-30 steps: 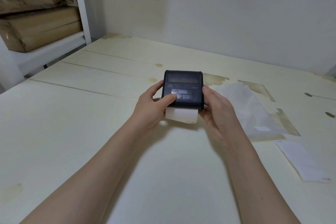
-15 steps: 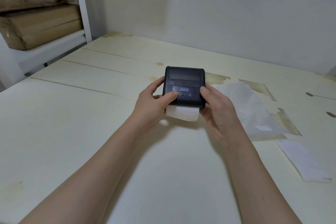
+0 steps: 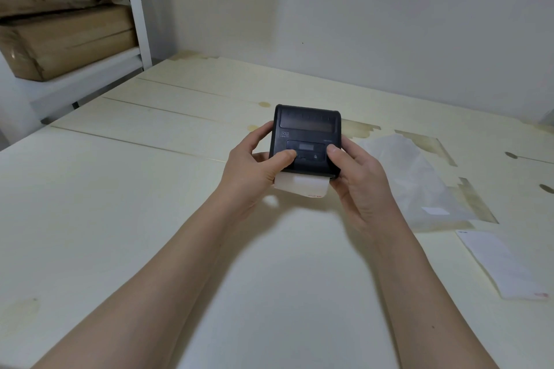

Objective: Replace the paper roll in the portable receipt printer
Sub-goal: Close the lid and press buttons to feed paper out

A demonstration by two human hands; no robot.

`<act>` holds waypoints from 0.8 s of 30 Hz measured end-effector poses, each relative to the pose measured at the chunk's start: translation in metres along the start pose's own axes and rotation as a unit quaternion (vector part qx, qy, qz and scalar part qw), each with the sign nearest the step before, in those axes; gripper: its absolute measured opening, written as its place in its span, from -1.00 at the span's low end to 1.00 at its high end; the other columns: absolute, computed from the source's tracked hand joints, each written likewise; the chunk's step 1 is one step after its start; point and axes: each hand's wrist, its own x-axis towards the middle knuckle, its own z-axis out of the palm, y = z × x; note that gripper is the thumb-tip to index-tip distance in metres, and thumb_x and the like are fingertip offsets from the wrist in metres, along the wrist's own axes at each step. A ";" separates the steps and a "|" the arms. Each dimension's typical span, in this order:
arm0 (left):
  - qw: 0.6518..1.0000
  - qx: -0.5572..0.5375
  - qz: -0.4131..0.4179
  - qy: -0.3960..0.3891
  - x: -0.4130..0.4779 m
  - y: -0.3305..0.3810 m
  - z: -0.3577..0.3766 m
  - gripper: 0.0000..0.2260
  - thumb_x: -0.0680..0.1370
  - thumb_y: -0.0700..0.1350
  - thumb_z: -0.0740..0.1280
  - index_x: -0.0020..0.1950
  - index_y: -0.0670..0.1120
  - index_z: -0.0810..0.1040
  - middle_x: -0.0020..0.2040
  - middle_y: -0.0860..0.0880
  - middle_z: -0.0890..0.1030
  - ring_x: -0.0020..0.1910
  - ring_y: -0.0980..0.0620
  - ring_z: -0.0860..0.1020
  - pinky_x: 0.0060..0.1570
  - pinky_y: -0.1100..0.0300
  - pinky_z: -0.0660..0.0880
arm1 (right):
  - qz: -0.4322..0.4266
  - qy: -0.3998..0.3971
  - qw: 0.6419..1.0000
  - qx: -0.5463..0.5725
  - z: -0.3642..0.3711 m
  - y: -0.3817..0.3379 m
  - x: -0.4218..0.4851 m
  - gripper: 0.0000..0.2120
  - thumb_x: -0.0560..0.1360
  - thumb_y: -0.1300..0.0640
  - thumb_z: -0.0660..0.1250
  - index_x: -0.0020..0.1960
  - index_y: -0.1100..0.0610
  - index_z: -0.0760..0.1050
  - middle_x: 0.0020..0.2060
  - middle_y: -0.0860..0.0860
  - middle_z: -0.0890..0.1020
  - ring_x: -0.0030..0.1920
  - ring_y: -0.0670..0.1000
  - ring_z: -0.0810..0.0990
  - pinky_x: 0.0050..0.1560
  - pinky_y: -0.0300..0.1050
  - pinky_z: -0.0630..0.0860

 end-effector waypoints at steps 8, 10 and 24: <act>1.000 -0.002 0.002 0.000 0.001 0.000 0.000 -0.47 0.47 -0.13 0.46 0.40 0.18 0.44 -0.06 -0.08 0.67 -0.40 0.32 0.55 -0.42 0.47 0.41 | -0.009 0.003 1.000 -0.018 0.000 0.002 0.001 -0.69 0.59 0.28 0.20 0.31 0.19 0.50 0.17 0.24 0.63 0.19 0.23 0.59 0.20 0.11 0.54; 1.000 -0.001 0.002 0.000 0.001 0.000 -0.001 -0.47 0.47 -0.13 0.46 0.39 0.19 0.44 -0.05 -0.08 0.68 -0.38 0.33 0.56 -0.41 0.47 0.41 | -0.008 0.004 1.000 -0.017 0.000 0.003 0.000 -0.68 0.58 0.28 0.21 0.31 0.18 0.50 0.17 0.23 0.64 0.19 0.23 0.59 0.21 0.10 0.54; 1.000 0.004 0.007 0.001 0.000 0.001 -0.001 -0.47 0.47 -0.14 0.46 0.39 0.20 0.44 -0.11 -0.03 0.68 -0.34 0.34 0.59 -0.41 0.50 0.41 | -0.014 0.000 1.000 -0.016 0.000 0.004 0.001 -0.66 0.56 0.28 0.24 0.33 0.19 0.48 0.17 0.21 0.64 0.21 0.22 0.59 0.21 0.06 0.54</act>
